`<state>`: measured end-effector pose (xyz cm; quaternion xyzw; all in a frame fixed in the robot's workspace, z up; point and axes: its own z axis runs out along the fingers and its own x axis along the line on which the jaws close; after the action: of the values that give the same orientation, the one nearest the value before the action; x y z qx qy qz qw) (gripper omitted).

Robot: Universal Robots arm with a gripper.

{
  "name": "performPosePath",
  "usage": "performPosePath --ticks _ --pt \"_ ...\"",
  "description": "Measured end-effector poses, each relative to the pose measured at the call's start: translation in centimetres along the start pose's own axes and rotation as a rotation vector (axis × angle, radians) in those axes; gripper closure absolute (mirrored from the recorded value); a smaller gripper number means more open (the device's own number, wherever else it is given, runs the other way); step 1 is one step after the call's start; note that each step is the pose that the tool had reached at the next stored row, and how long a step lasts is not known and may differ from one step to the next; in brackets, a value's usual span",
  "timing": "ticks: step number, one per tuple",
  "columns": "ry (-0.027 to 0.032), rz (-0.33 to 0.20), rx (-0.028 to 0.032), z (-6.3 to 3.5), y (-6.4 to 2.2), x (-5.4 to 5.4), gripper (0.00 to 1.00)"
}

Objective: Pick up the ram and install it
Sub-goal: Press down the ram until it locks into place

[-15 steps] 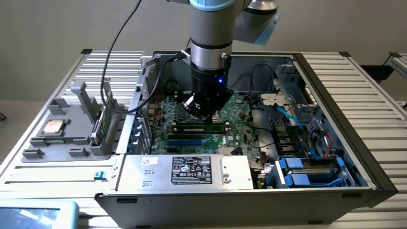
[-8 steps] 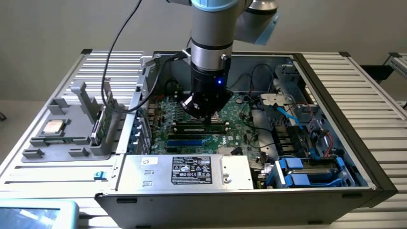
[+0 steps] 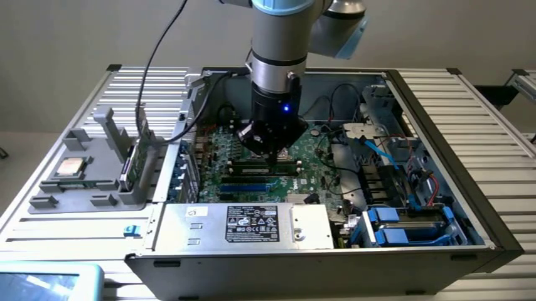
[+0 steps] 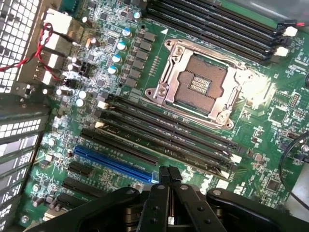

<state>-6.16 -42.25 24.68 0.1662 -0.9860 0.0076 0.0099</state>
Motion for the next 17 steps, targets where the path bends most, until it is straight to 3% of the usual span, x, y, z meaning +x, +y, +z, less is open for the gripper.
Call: performPosePath --ticks 17 --pt "0.0032 0.276 -0.0062 0.00 0.00 0.00 0.91"
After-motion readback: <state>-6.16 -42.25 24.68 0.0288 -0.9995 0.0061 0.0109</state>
